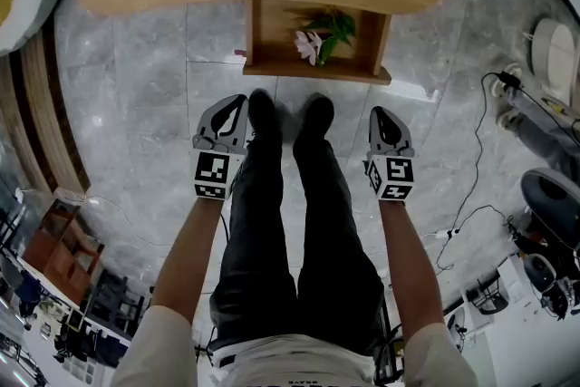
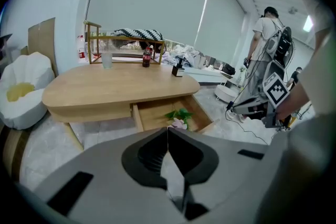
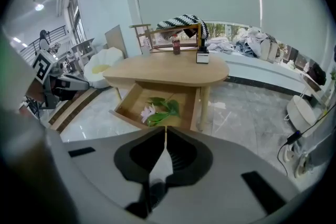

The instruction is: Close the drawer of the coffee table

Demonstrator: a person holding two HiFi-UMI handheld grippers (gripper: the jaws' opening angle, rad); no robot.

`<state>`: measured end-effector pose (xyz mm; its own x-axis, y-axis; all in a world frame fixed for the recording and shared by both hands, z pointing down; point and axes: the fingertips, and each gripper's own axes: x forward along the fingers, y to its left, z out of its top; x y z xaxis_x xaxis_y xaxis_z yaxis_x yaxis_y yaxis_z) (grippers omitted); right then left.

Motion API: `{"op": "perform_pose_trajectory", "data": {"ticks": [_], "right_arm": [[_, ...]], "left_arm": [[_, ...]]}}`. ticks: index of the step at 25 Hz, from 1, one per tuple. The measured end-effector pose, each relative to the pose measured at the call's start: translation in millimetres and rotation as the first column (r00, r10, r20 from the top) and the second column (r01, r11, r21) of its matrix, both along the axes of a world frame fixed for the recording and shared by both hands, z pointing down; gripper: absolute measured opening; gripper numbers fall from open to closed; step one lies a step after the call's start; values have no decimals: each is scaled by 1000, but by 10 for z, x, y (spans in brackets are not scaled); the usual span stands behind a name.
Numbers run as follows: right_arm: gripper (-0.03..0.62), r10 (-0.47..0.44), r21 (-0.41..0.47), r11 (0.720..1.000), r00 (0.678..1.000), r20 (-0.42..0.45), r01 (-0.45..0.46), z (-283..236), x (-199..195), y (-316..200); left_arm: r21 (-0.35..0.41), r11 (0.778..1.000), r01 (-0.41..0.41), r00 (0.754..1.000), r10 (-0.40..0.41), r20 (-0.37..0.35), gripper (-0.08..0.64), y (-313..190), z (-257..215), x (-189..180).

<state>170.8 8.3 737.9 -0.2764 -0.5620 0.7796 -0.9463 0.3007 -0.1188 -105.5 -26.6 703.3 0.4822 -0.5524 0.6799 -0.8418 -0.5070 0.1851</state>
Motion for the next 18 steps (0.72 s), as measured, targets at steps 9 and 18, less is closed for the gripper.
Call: {"op": "perform_pose_trajectory", "data": {"ticks": [9,18], "right_arm": [[52,21,-34,999,1000,11,-20,400,-22,54],[58,-20,-73,997,1000,-10,19,805,-24,79]], "left_arm": [[-44,998,33,999,-33,1,21,70,470,24],[-118,993,32,999,-29,19,25,174,983,42]]}}
